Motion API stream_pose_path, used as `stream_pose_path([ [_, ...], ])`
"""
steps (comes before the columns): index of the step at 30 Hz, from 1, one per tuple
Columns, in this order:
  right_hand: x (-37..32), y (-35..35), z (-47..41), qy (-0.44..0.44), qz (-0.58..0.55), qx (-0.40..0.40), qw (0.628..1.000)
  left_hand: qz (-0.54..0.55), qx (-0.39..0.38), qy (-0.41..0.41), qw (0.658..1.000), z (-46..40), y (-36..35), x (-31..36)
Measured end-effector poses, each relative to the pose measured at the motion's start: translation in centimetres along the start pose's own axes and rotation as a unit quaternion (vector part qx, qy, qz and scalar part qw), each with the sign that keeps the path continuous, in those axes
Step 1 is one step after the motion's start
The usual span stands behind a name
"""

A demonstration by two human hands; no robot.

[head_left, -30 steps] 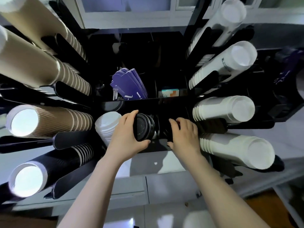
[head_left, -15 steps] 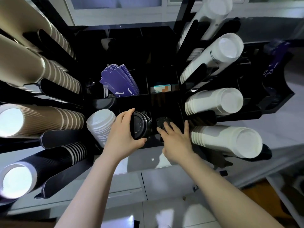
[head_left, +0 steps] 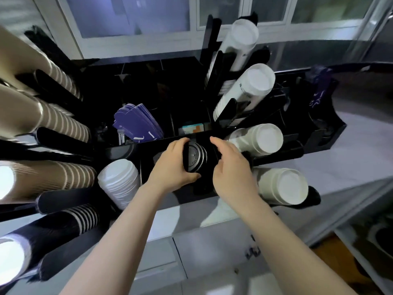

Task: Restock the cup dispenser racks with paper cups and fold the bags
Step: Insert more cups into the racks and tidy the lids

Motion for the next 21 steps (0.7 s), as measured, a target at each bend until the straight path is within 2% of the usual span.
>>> stream_pose_path([
  [6, -4.3, 7.2, -0.3, 0.073, -0.007, 0.086, 0.994, -0.092, -0.072, -0.033, 0.993, -1.4, -3.4, 1.0],
  [10, -4.3, 11.1, -0.3, 0.082, -0.014, 0.142, 0.986, -0.155, -0.078, -0.048, 0.984, -1.6, -4.7, 1.5],
  [15, -2.9, 13.5, -0.4, 0.07, 0.001, 0.157, 0.985, -0.234, -0.078, -0.043, 0.968, -2.1, -5.1, 2.0],
  [21, -1.8, 14.1, -0.3, 0.063, -0.002, 0.161, 0.985, -0.254, -0.083, -0.012, 0.964, -1.7, -4.8, 0.6],
])
Point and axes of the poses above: each hand's wrist, its own z-axis away from the middle knuckle, its own y-axis out of the back of the hand, x = y × z, the point moved 10 cm from there along -z, towards the middle knuckle, and after that the axes turned 1 degree about x, right-handed, at the moved point
